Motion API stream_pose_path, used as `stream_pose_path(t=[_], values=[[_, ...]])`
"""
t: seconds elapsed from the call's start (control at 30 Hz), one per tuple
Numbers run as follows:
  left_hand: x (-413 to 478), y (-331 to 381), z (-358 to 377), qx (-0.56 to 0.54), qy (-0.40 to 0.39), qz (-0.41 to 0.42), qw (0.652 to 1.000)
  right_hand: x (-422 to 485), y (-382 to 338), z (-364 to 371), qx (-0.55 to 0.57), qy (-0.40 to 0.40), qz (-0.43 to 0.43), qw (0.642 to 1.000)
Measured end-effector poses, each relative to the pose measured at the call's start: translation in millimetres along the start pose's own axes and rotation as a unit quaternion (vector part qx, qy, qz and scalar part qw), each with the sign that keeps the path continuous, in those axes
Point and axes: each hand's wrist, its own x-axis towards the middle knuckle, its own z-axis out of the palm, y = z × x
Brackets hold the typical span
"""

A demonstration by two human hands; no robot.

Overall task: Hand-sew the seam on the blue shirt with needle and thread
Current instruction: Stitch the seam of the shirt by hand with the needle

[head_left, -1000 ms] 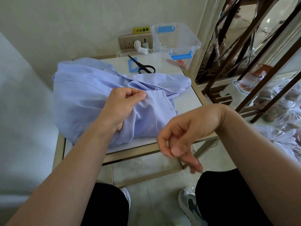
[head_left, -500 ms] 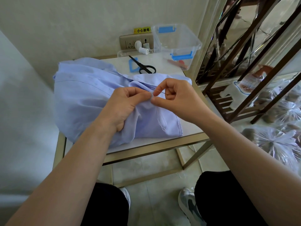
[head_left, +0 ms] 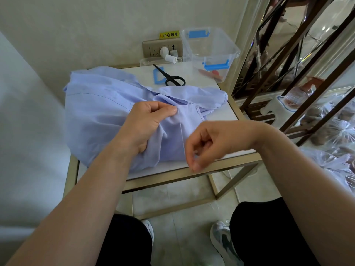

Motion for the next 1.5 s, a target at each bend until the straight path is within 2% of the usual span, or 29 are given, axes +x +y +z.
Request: stream_pose_path(t=[0.03, 0.07, 0.1, 0.17, 0.23, 0.27, 0.33, 0.43, 0.57, 0.63, 0.7, 0.77, 0.83, 1.1, 1.17, 1.23, 1.3, 1.33, 1.4, 1.5], values=[[-1, 0, 0, -0.002, 0.0, 0.0, 1.0, -2, 1, 0, -0.006, -0.053, 0.017, 0.998], [-1, 1, 1, -0.006, 0.0, 0.0, 1.0, -3, 2, 0, -0.014, -0.058, 0.027, 0.998], [-1, 1, 1, -0.008, -0.001, 0.0, 1.0, -3, 4, 0, -0.021, -0.021, 0.034, 0.999], [0, 0, 1, -0.01, -0.003, 0.0, 1.0, 1, 5, -2, -0.019, 0.133, 0.038, 0.99], [-1, 1, 2, -0.017, -0.007, -0.006, 1.0, 7, 7, -3, 0.033, 0.304, 0.018, 0.952], [-1, 1, 2, -0.016, -0.01, -0.006, 1.0, 11, 8, -2, 0.056, 0.361, 0.007, 0.931], [-2, 1, 2, -0.013, -0.02, -0.003, 1.0, 16, 9, 1, 0.059, 0.418, 0.0, 0.907], [-3, 2, 2, -0.02, -0.035, 0.008, 0.999, 23, 9, 6, 0.023, 0.448, -0.003, 0.894], [-2, 1, 3, -0.035, -0.027, 0.004, 0.999, 25, 9, 7, 0.012, 0.464, -0.013, 0.886], [-1, 0, 2, -0.03, -0.024, 0.004, 0.999, 21, 5, 6, 0.012, 0.444, -0.023, 0.896], [0, 0, 2, -0.026, -0.024, 0.003, 0.999, 15, 0, 5, 0.008, 0.377, -0.03, 0.926], [0, 0, 2, -0.021, -0.02, 0.003, 1.0, 8, -4, 5, -0.003, 0.275, -0.022, 0.961], [0, 0, 2, -0.01, -0.016, 0.006, 1.0, 4, -5, 6, -0.017, 0.205, -0.006, 0.979], [0, -1, 2, -0.009, -0.004, 0.02, 1.0, -1, 2, 1, -0.049, 0.111, 0.028, 0.992], [-1, -1, 2, -0.01, -0.005, 0.022, 1.0, -1, 1, 1, -0.046, 0.137, 0.036, 0.989], [-1, 0, 1, -0.017, -0.012, 0.02, 1.0, 3, 3, -1, -0.02, 0.241, 0.03, 0.97], [-2, 1, 0, -0.018, -0.033, 0.014, 0.999, 7, 7, -6, 0.044, 0.364, -0.003, 0.93], [-3, 1, 0, -0.016, -0.044, 0.014, 0.999, 8, 8, -9, 0.074, 0.4, -0.018, 0.913], [-5, 2, 1, -0.006, -0.059, 0.026, 0.998, 11, 10, -10, 0.092, 0.409, -0.017, 0.908], [-7, 4, 1, 0.003, -0.077, 0.054, 0.996, 17, 13, -6, 0.058, 0.362, 0.006, 0.93]])
